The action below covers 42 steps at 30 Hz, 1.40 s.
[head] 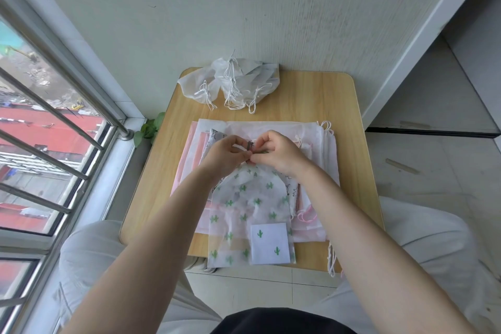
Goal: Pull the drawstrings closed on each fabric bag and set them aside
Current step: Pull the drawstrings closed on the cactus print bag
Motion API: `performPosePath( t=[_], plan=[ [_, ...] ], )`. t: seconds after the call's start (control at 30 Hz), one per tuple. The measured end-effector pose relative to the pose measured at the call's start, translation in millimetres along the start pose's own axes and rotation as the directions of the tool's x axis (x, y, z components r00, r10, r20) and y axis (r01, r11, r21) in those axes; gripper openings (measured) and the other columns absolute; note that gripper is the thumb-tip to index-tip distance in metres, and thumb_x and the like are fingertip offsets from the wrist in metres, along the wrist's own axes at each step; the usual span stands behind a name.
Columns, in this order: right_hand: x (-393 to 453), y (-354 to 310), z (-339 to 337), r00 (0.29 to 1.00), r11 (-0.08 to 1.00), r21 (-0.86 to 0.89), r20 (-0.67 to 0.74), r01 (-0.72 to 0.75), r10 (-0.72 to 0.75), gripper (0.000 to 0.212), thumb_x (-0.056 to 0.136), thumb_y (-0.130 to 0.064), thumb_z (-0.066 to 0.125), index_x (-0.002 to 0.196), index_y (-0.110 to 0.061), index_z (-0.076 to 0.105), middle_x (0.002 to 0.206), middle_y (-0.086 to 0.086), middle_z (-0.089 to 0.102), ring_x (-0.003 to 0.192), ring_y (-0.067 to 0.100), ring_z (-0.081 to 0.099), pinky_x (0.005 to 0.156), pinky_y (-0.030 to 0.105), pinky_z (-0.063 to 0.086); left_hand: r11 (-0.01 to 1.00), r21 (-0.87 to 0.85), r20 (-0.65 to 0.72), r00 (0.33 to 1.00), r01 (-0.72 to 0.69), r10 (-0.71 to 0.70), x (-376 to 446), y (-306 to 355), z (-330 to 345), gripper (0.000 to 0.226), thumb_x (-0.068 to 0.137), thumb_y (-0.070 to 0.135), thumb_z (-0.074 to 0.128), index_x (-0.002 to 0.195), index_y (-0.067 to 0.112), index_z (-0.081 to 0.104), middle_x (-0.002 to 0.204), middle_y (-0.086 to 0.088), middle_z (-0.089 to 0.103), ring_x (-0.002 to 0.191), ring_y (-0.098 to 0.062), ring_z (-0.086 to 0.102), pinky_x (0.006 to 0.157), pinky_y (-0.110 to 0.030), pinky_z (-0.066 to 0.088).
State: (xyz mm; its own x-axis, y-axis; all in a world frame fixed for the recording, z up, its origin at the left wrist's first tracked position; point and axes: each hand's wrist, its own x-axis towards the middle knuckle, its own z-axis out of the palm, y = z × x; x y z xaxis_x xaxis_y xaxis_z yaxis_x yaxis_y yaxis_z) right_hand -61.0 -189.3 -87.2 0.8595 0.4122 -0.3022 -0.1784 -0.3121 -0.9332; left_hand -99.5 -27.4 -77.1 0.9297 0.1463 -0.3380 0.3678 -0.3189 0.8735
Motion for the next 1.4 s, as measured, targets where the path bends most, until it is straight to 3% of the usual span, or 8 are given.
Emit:
performPosePath(
  t=[0.13,0.3,0.5,0.7,0.77,0.9,1.1,1.4],
  plan=[
    [0,-5,4,0.997,0.972,-0.224,-0.009,0.068,-0.071,0.023,0.074,-0.005,0.077,0.081,-0.015,0.058,0.078,0.001,0.074,0.082,0.023,0.070,0.077,0.041,0.055,0.993,0.118,-0.018,1.000,-0.017,0.019,1,1,1,0.013,0.086,0.014,0.072,0.093,0.014,0.061,0.075,0.002,0.070,0.063,-0.007,0.059,0.050,-0.013,0.042],
    [-1,-9,6,0.990,0.938,-0.331,-0.067,0.098,-0.127,0.025,0.072,0.000,0.076,0.071,-0.017,0.059,0.070,0.003,0.072,0.074,0.021,0.070,0.073,0.039,0.055,0.999,0.048,-0.015,1.000,-0.006,0.007,-2,0,3,0.015,0.089,0.013,0.070,0.089,0.009,0.055,0.069,-0.004,0.071,0.040,0.003,0.050,0.039,-0.010,0.032],
    [-1,-5,12,0.968,0.913,-0.380,-0.129,0.151,-0.213,0.022,0.075,-0.003,0.076,0.073,-0.016,0.058,0.067,0.005,0.068,0.070,0.023,0.066,0.067,0.036,0.053,0.984,-0.154,-0.031,0.995,0.093,-0.099,-5,-4,1,0.026,0.081,0.020,0.079,0.091,-0.003,0.072,0.077,-0.009,0.075,0.059,-0.009,0.064,0.053,-0.018,0.043],
    [-2,-5,14,0.957,0.893,-0.421,-0.160,0.156,-0.243,0.015,0.079,-0.004,0.073,0.078,-0.015,0.062,0.071,0.004,0.066,0.072,0.020,0.063,0.065,0.028,0.047,0.983,-0.148,-0.025,0.993,0.113,-0.118,-7,2,1,0.014,0.083,0.003,0.072,0.093,0.010,0.078,0.070,-0.001,0.073,0.065,-0.012,0.061,0.068,-0.020,0.050],
    [-2,-6,13,0.954,0.890,-0.427,-0.167,0.159,-0.251,0.014,0.079,-0.004,0.073,0.079,-0.014,0.064,0.072,0.004,0.066,0.074,0.020,0.063,0.068,0.029,0.049,0.988,-0.118,-0.046,0.993,0.101,-0.107,-9,4,2,0.017,0.081,0.004,0.074,0.094,0.014,0.078,0.077,0.001,0.075,0.072,-0.008,0.065,0.067,-0.014,0.048],
    [-4,-7,14,0.951,0.882,-0.442,-0.169,0.162,-0.260,0.012,0.081,-0.005,0.071,0.080,-0.014,0.064,0.072,0.003,0.065,0.073,0.019,0.062,0.067,0.030,0.048,0.997,-0.064,-0.122,0.991,0.050,-0.057,-13,8,5,0.017,0.079,0.008,0.078,0.095,0.013,0.076,0.078,0.006,0.071,0.052,0.010,0.058,0.045,-0.003,0.037],
    [-5,-5,16,0.944,0.871,-0.462,-0.177,0.169,-0.277,0.010,0.081,-0.004,0.069,0.084,-0.013,0.066,0.074,0.002,0.065,0.075,0.020,0.062,0.067,0.030,0.048,0.981,0.192,-0.098,0.995,-0.006,0.025,-12,6,6,0.021,0.076,0.015,0.081,0.095,0.017,0.074,0.088,0.003,0.074,0.076,-0.003,0.065,0.054,-0.004,0.043],
    [-4,-4,16,0.948,0.853,-0.497,-0.164,0.158,-0.272,0.009,0.085,-0.006,0.065,0.091,-0.011,0.070,0.085,0.001,0.069,0.082,0.019,0.064,0.071,0.028,0.050,0.906,0.420,-0.084,0.993,-0.044,0.087,-11,9,6,0.011,0.086,0.023,0.070,0.090,0.018,0.078,0.085,-0.006,0.074,0.069,-0.013,0.057,0.046,-0.008,0.036]
  ],
)
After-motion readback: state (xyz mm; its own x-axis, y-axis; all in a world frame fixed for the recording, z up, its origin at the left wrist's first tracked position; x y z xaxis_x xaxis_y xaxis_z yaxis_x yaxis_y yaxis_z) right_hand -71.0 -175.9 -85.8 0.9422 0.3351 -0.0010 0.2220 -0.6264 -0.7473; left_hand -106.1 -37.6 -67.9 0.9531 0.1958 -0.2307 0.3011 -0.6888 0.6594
